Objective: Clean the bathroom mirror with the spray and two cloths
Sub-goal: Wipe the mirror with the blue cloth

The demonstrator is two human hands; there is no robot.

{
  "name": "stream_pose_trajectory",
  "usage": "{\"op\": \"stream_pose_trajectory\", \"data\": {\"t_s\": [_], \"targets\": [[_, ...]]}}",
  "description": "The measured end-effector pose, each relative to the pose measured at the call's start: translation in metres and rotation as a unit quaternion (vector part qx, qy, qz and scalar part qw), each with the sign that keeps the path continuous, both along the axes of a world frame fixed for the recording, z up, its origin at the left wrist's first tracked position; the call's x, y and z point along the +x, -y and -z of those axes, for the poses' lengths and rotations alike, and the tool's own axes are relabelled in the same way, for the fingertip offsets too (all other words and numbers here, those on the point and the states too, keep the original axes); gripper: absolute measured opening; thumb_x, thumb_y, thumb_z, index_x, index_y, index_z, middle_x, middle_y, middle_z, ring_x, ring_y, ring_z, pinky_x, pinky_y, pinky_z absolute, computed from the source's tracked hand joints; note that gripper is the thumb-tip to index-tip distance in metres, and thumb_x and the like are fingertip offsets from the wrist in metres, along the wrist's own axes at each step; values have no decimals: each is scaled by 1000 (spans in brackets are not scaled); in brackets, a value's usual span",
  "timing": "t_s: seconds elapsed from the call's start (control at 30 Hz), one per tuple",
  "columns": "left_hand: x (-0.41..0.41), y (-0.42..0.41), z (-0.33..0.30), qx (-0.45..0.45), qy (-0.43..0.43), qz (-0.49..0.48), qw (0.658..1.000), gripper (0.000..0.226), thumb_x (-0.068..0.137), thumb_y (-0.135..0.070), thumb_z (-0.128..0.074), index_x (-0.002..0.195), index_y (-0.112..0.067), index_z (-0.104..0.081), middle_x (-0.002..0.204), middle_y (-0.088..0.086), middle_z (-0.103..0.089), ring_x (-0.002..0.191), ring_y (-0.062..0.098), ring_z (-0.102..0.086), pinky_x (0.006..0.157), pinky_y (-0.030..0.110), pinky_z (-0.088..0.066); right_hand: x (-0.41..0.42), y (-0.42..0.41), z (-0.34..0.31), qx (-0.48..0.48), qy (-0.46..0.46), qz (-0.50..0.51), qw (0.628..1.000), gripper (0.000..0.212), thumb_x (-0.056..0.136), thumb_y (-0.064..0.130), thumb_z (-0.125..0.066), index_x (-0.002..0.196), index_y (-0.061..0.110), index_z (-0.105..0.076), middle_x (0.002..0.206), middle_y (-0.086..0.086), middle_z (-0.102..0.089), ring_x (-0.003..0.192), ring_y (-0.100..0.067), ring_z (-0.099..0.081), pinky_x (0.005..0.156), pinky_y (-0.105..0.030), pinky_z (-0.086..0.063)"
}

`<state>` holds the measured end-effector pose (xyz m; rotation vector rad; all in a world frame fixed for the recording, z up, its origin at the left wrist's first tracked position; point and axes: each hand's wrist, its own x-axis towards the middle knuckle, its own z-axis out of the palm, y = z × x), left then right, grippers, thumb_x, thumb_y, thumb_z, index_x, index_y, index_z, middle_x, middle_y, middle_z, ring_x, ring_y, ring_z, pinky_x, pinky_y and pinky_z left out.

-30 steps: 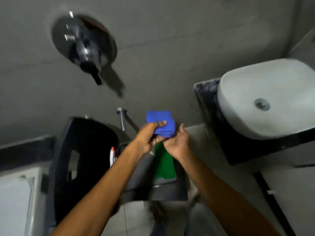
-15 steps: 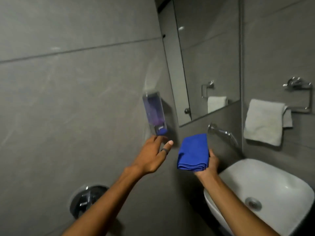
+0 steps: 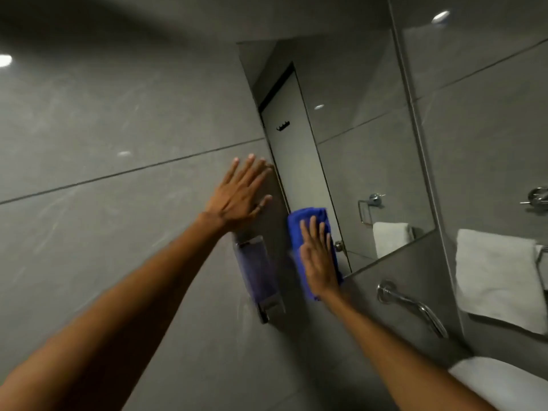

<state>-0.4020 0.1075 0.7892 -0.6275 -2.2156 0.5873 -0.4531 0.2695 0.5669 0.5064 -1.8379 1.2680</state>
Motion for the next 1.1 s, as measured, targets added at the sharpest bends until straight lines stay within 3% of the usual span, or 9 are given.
{"op": "stream_pose_trajectory", "data": {"t_s": [0.07, 0.2, 0.37, 0.57, 0.7, 0.87, 1.03, 1.1], "targets": [[-19, 11, -4, -1, -60, -22, 998, 73, 106, -54, -26, 168, -19, -10, 177, 6, -7, 164, 28, 0, 133, 50, 5, -28, 11, 20, 150, -58, 172, 972, 62, 106, 41, -22, 162, 23, -5, 172, -3, 1, 160, -26, 4, 130, -49, 0], [-40, 18, 8, -13, -136, -16, 991, 74, 104, -58, -21, 168, -21, -11, 177, 5, -9, 164, 30, -6, 132, 57, -5, -67, -15, 37, 147, -102, 225, 958, 62, 105, 44, -24, 162, 22, -15, 172, -4, -10, 160, -27, -9, 129, -51, -7], [-48, 11, 9, 0, -183, -22, 983, 75, 103, -60, -17, 168, -22, -13, 177, 5, -10, 164, 31, -4, 132, 55, -1, -107, -127, 19, 39, -55, 278, 958, 62, 101, 35, -29, 161, 17, -19, 169, -7, -18, 157, -29, -20, 124, -56, -24], [-52, 7, 9, 9, -204, -31, 979, 76, 102, -62, -15, 168, -25, -5, 177, 5, -2, 164, 31, 2, 131, 59, -2, -155, -244, 5, -31, 17, 262, 964, 64, 103, 43, -17, 162, 19, -13, 172, -7, -9, 159, -23, -6, 129, -52, -12], [-50, 8, 9, 9, -200, -34, 979, 77, 101, -63, -17, 168, -27, -4, 177, 3, -1, 164, 30, 2, 132, 58, 0, -172, -282, -1, -101, 40, 270, 957, 69, 101, 47, -16, 161, 14, -18, 171, -10, -14, 158, -25, -12, 128, -52, -12], [-47, 7, 9, 14, -196, -31, 980, 78, 101, -63, -16, 168, -26, -5, 177, 5, -1, 164, 30, 3, 132, 58, 0, -158, -250, 4, -89, 29, 289, 953, 69, 100, 45, -12, 161, 11, -19, 170, -12, -14, 158, -30, -12, 126, -56, -15], [-44, 7, 8, 17, -182, -18, 983, 79, 100, -63, -17, 168, -25, -6, 177, 6, -2, 164, 31, 3, 131, 59, 1, -103, -119, 31, -3, -56, 282, 958, 66, 106, 47, -15, 158, 10, -27, 168, -14, -22, 157, -32, -20, 124, -60, -22], [-44, 7, 7, 17, -178, -24, 984, 79, 100, -63, -17, 168, -24, -6, 177, 7, -2, 164, 31, 3, 131, 59, 1, -85, -67, 33, 65, -78, 266, 959, 63, 105, 44, -28, 160, 15, -22, 170, -10, -18, 158, -31, -16, 124, -61, -19]]}}
